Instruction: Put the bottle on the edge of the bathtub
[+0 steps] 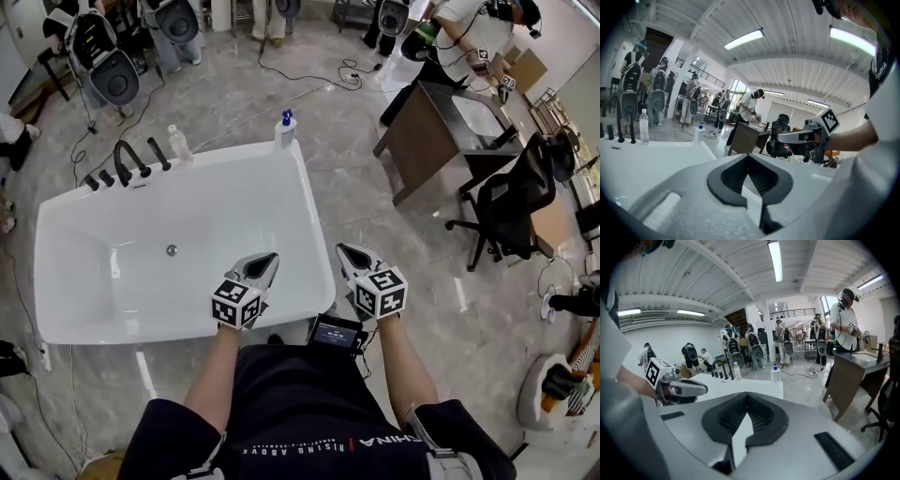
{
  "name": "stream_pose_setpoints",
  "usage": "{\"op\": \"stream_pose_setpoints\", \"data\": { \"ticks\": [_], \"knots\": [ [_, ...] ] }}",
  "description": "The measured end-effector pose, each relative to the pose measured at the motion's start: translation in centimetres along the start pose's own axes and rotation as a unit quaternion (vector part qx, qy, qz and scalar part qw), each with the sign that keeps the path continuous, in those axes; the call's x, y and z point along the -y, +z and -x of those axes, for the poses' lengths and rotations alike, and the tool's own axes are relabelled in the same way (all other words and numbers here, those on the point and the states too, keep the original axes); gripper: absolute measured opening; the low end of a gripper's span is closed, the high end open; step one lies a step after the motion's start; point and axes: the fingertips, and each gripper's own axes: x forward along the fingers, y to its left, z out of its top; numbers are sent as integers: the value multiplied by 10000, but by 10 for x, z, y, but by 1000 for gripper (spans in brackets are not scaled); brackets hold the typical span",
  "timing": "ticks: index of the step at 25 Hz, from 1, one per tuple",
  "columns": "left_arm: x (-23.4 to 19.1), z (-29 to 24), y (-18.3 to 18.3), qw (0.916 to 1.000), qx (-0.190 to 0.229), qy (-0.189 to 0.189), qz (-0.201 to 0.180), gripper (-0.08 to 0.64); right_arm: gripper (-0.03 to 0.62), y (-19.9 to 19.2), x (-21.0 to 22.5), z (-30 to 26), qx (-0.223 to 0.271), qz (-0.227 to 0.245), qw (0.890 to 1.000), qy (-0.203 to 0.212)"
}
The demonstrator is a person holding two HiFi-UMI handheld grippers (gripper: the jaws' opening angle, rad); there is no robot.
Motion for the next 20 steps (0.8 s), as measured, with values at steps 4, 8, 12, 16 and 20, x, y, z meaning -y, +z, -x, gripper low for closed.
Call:
{"op": "stream_pose_setpoints", "data": {
  "ticks": [4, 8, 12, 16, 20],
  "knots": [
    [22, 32, -16, 10000, 40, -42, 3, 9, 14, -18, -23, 35, 60, -168, 9998, -117],
    [36, 56, -26, 10000, 59, -25, -62, 9, 14, -31, -39, 50, 153, -449, 9988, -151],
    [50, 72, -33, 9999, 30, 13, -130, 9, 14, -33, -49, 58, 184, -582, 9981, -43],
    [57, 80, -33, 9998, 3, -17, -198, 9, 14, -27, -67, 59, 128, -468, 9988, 75],
    [65, 72, -32, 9995, -25, 64, -305, 9, 14, -23, -70, 62, 138, -421, 9989, 117]
  ]
}}
